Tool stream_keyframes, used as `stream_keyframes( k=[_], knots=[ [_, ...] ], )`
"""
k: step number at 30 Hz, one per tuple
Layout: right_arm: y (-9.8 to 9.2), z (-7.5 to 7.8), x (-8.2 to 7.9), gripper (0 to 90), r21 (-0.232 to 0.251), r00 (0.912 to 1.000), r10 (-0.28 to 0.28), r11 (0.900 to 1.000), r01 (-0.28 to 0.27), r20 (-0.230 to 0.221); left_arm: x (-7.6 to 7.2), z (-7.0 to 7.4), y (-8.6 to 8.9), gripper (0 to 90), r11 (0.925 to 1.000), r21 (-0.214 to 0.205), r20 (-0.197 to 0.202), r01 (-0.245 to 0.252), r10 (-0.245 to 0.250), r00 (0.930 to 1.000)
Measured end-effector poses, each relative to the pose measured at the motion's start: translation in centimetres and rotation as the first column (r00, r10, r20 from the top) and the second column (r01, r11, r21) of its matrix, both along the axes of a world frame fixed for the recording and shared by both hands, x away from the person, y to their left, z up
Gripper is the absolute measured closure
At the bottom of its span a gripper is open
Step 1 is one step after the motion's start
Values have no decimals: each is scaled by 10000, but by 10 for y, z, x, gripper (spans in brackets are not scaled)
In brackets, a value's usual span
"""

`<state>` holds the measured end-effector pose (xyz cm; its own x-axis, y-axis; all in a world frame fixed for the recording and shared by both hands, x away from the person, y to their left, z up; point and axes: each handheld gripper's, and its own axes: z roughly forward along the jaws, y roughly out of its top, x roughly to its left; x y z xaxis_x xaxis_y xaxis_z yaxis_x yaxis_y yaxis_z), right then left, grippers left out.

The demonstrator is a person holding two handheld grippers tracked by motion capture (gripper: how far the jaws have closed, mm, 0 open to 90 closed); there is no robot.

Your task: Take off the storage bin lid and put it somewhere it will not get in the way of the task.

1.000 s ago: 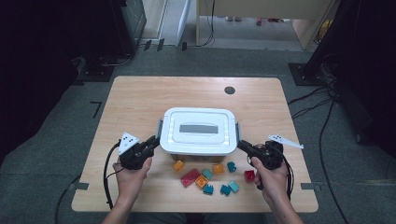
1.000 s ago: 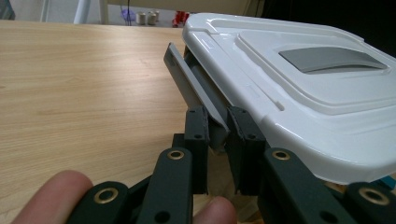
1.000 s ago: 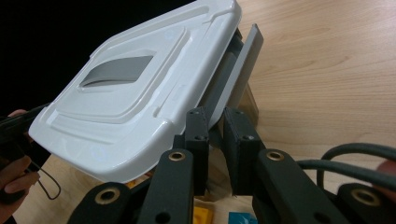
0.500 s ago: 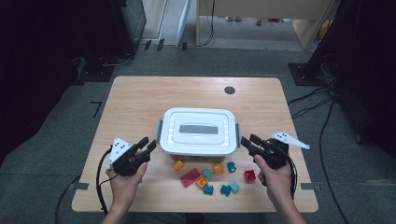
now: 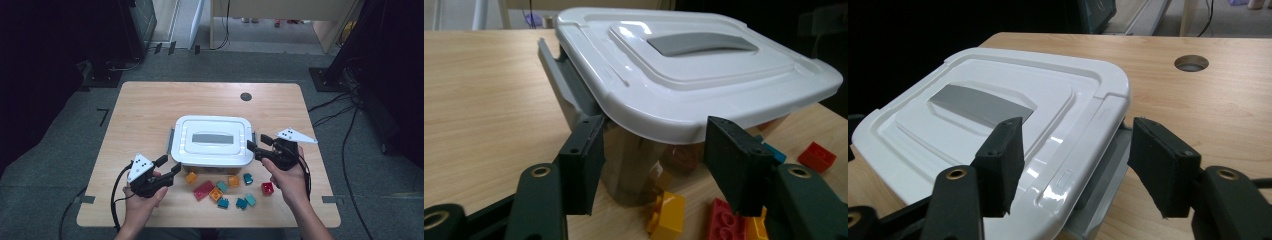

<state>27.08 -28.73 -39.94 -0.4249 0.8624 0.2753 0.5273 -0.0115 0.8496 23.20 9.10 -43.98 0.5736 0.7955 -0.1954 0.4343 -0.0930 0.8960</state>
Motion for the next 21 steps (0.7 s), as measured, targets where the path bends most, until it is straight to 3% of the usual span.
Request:
stream_keyframes(
  k=[6,10,14,21],
  knots=[
    [9,7,12,346,-314,9996,251,9992,-254,-98,2,-2,-10,365,9985,442,-419,316,-297,9987],
    [15,4,23,313,-329,9980,429,9985,-444,-469,6,-2,-15,362,9973,606,-596,413,-377,9975],
    [17,-3,31,308,-210,9955,315,9992,-335,-894,7,-1,-18,348,9962,682,-621,536,-494,9968],
    [17,-10,38,304,233,9886,301,9994,-269,-1477,7,1,-20,357,9963,807,-608,301,-253,9978]
  ],
)
